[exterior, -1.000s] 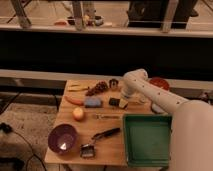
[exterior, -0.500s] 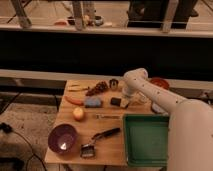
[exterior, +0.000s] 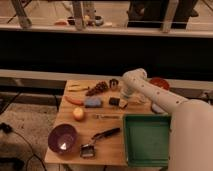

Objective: Wipe table surface with eraser

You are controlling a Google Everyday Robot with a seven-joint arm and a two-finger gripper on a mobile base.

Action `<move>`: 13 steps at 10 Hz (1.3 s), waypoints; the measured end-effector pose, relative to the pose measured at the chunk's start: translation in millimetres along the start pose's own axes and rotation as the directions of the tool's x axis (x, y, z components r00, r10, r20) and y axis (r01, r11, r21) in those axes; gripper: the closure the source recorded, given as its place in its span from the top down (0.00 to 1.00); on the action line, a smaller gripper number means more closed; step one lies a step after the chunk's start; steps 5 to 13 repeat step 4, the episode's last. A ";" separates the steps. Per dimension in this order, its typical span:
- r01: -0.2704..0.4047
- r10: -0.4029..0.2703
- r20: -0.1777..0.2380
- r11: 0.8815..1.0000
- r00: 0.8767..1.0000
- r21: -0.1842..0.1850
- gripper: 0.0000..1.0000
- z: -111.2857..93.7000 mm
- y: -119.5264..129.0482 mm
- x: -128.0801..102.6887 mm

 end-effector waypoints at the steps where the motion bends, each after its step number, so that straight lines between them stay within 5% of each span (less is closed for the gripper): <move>1: 0.002 -0.002 0.002 1.000 1.000 -0.003 0.80 1.0 1.0 0.3; 13: 0.010 -0.010 0.006 1.000 1.000 -0.014 0.80 4.5 2.0 -1.9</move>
